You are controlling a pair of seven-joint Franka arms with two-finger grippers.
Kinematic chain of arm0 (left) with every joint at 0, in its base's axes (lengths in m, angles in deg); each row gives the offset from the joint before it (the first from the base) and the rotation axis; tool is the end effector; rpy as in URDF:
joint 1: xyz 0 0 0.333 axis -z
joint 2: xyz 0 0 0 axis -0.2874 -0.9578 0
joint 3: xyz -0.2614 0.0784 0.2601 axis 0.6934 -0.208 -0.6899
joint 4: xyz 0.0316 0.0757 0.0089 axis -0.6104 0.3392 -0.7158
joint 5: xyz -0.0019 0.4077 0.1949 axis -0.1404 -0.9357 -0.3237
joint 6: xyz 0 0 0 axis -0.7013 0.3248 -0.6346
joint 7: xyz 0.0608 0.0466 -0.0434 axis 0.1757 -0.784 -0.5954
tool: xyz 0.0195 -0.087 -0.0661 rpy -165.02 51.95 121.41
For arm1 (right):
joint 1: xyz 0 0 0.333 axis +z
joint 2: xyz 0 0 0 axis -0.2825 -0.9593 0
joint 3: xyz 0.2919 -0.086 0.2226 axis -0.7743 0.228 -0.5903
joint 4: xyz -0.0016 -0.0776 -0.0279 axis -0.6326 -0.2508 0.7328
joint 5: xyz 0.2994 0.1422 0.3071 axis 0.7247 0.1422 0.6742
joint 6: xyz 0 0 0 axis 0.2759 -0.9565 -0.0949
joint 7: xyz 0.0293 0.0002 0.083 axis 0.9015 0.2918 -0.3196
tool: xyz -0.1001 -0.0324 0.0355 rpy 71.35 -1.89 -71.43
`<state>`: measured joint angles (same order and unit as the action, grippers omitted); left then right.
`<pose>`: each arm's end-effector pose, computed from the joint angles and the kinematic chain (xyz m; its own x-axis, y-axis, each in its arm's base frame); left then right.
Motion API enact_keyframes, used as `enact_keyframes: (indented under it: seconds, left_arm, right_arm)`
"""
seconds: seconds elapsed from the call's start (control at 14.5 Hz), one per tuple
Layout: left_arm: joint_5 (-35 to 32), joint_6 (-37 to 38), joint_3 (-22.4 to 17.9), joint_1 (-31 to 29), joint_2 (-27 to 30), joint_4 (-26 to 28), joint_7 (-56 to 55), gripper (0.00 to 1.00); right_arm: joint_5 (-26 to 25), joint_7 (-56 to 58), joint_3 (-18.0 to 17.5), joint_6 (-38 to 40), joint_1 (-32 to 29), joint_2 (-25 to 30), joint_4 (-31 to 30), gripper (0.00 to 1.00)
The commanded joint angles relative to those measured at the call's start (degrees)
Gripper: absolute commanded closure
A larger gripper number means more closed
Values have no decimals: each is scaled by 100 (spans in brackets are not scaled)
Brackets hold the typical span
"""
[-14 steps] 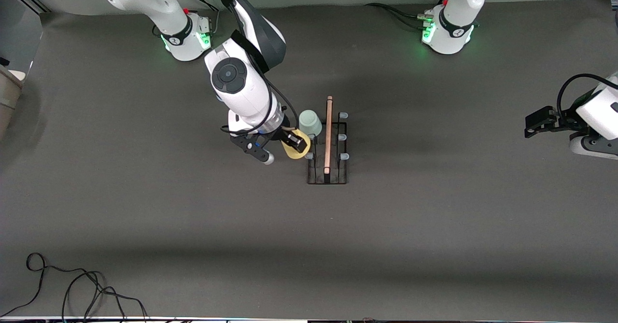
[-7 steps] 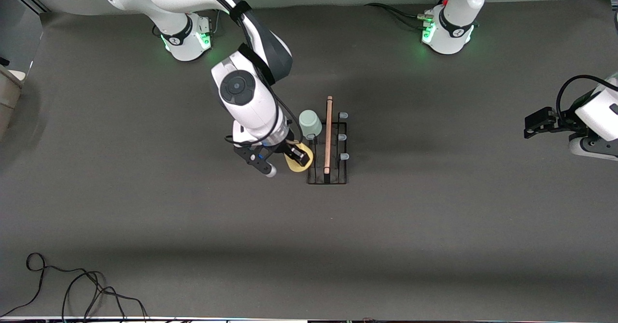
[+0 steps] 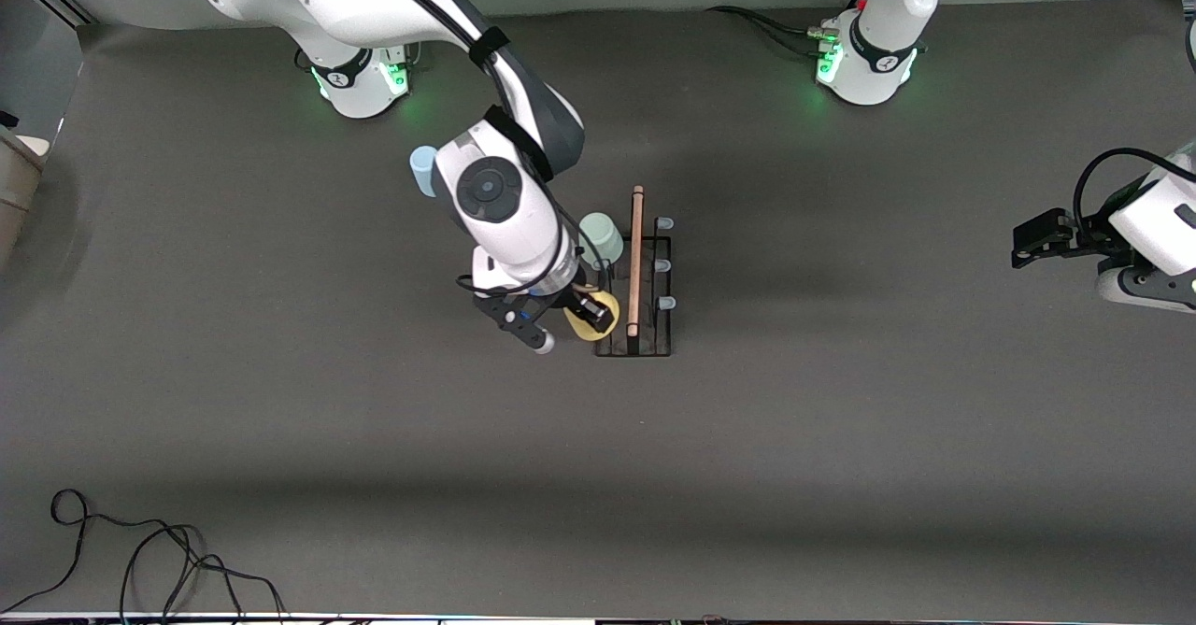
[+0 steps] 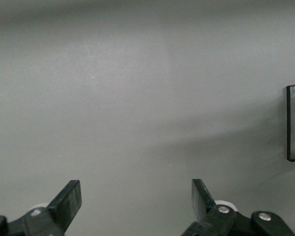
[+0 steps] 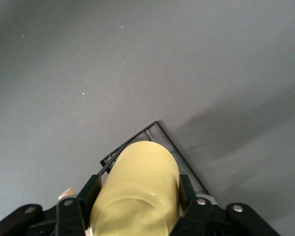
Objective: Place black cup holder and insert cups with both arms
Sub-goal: 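Lower the yellow cup onto a rack peg and open the right gripper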
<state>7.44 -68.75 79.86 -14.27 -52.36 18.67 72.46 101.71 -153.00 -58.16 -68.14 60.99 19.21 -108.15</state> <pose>0.6567 -0.0119 0.6220 0.9853 -0.1686 -0.0265 -0.1684 -0.9857 0.0085 0.6274 0.5130 0.3473 0.7842 -0.6182 -0.0532 -0.6164 -0.7663 -0.1812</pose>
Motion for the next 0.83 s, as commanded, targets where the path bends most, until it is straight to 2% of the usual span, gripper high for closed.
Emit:
enact_keyframes:
  seconds: [0.0,0.21,0.28,0.35,0.41,0.48,0.55,0.62,0.76]
  left_arm:
    - [21,51,-13,12,62,38,-94,0]
    - [30,42,-13,20,62,38,-94,0]
    - [21,42,-13,20,62,38,-94,0]
    - [21,33,-21,20,62,38,-94,0]
    - [21,42,-13,20,62,38,-102,0]
    - [21,51,-13,20,62,38,-94,0]
    - [21,51,-13,20,62,38,-94,0]
    - [21,60,-13,20,62,38,-94,0]
    - [21,51,-13,20,62,38,-94,0]
  right_arm:
    - [-140,-212,34,-163,94,-239,179,100]
    - [-140,-212,34,-163,156,-275,171,98]
    - [-140,-212,34,-163,156,-275,162,72]
    - [-140,-212,34,-163,156,-283,162,54]
    - [-140,-212,34,-163,156,-283,162,52]
    - [-140,-212,34,-163,156,-283,162,43]
    - [-140,-212,34,-163,156,-283,162,24]
    - [-140,-212,34,-163,156,-283,162,19]
    - [-140,-203,34,-163,147,-283,162,17]
